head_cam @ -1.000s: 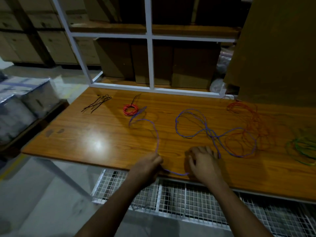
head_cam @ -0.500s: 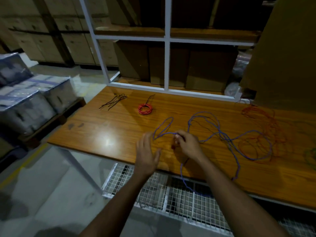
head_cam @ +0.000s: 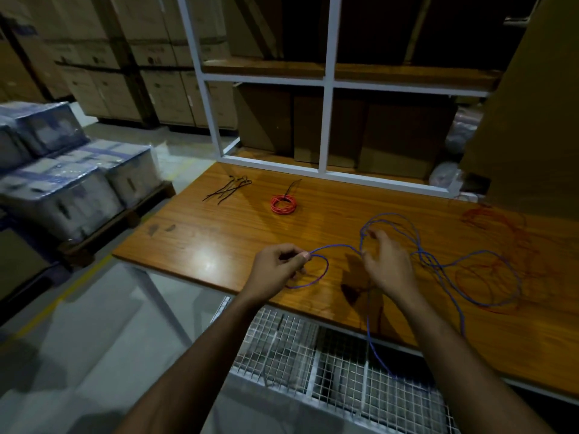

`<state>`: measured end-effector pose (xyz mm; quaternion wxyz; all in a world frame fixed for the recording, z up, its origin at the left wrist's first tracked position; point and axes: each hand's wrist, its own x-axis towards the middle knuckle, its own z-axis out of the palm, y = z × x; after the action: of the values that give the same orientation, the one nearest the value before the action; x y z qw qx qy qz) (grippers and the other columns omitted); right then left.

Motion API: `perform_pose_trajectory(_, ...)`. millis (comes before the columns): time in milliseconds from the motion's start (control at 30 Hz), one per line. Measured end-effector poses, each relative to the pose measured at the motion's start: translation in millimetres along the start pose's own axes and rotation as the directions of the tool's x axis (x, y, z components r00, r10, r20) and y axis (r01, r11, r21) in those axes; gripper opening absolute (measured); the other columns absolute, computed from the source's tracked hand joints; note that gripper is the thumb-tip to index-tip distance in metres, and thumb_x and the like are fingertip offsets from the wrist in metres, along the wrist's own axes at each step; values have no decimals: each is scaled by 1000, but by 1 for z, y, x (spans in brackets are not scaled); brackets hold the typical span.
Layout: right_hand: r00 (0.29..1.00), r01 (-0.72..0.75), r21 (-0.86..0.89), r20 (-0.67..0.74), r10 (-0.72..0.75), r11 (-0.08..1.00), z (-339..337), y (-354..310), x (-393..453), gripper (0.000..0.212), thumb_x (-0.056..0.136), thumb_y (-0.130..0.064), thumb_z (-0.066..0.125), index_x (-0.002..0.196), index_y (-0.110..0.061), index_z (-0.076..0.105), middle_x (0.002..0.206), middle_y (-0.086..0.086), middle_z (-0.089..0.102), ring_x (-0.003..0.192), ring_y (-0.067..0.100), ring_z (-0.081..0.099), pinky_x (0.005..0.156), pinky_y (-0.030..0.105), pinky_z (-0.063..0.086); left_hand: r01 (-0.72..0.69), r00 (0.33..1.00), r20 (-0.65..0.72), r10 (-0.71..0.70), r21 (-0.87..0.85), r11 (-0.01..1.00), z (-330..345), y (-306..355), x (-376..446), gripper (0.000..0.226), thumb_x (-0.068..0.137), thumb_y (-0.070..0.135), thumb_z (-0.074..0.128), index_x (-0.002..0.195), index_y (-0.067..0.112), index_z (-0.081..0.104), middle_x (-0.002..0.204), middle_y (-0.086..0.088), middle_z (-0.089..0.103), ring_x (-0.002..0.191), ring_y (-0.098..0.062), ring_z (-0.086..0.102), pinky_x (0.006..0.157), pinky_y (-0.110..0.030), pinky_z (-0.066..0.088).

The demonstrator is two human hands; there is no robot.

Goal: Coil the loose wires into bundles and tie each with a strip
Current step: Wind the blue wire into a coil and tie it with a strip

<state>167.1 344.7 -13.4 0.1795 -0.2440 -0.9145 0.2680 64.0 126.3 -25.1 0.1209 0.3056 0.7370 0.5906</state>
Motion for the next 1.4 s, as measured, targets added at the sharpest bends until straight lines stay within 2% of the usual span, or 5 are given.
perform_pose_trajectory(267,875,470,-83,176,-451,879,-26,-60,5,4,91,-27,67,93,-29,70,80,-9,70,77,11,64,68,34,52,91,995,63,-78,-243,966,-6,26,2,21,94,12,64,85,-6,71,52,-2,51,46,-9,41,46,-20,31)
perform_pose_trajectory(667,930,-364,646,295,220,671,-27,-39,33,10,99,-8,57,108,-6,60,93,19,69,61,20,71,60,38,62,252,966,209,-155,-606,755,-38,12,-11,19,96,21,50,97,3,57,51,-1,43,44,-12,36,48,-23,33)
perform_pose_trajectory(833,957,241,-85,189,-222,967,-19,-65,22,75,84,-28,76,147,-36,35,147,-3,47,134,22,44,107,44,42,307,951,231,-207,-603,736,-37,22,-11,24,97,18,47,98,-4,56,42,1,37,33,-4,22,37,-15,21)
perform_pose_trajectory(1000,791,580,-20,253,-557,814,-12,-90,14,17,93,-35,65,110,-36,63,95,-13,71,88,6,67,76,37,56,374,925,300,-234,-601,706,-39,34,-3,28,99,19,46,95,-6,59,42,1,38,33,-3,23,37,-14,19)
perform_pose_trajectory(1400,956,-278,777,282,82,565,-15,-78,29,21,104,-19,47,97,-10,64,89,14,70,66,24,72,54,31,59,250,966,247,-79,-804,540,-40,29,-7,39,76,20,74,105,-2,62,83,-15,68,73,-25,64,73,-32,53)
